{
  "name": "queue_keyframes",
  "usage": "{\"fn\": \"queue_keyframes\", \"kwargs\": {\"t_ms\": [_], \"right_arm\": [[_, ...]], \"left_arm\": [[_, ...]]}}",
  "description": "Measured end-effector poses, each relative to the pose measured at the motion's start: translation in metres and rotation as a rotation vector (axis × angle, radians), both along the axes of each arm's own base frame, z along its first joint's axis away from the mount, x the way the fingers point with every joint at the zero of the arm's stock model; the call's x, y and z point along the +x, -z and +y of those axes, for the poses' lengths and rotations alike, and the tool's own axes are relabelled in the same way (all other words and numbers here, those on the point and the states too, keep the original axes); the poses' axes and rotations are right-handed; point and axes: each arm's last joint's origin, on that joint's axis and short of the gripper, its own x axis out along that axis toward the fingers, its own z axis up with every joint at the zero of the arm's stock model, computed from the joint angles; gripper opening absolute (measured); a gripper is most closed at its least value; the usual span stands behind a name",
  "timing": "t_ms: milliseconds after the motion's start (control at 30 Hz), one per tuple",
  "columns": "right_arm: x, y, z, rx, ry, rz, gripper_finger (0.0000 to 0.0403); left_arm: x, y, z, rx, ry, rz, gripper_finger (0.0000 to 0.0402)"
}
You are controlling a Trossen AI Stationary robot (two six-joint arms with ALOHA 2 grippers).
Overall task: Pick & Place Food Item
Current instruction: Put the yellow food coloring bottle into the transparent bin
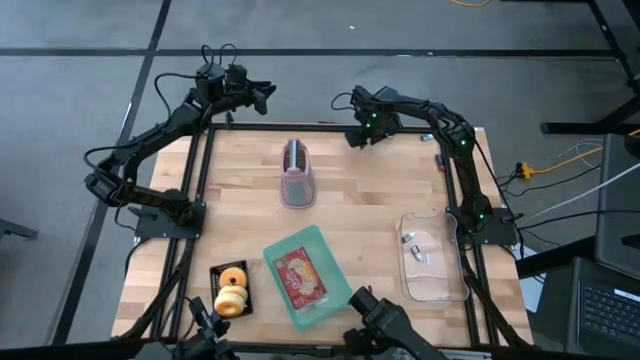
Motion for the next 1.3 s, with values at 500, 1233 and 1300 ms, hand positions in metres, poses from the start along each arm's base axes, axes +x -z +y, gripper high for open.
{"fn": "queue_keyframes", "kwargs": {"t_ms": [500, 1233, 1300], "right_arm": [[0.02, -0.04, -0.011, -0.208, -0.3, -0.051, 0.0221], [0.024, -0.012, -0.02, -0.199, -0.384, -0.043, 0.0219], [0.024, -0.012, -0.02, -0.199, -0.387, -0.044, 0.0219]], "left_arm": [[0.0, 0.0, 0.0, 0.002, 0.0, 0.001, 0.0141], [0.0, 0.0, 0.0, 0.01, 0.002, 0.008, 0.0141], [0.0, 0.0, 0.0, 0.01, 0.0, 0.008, 0.0141]]}}
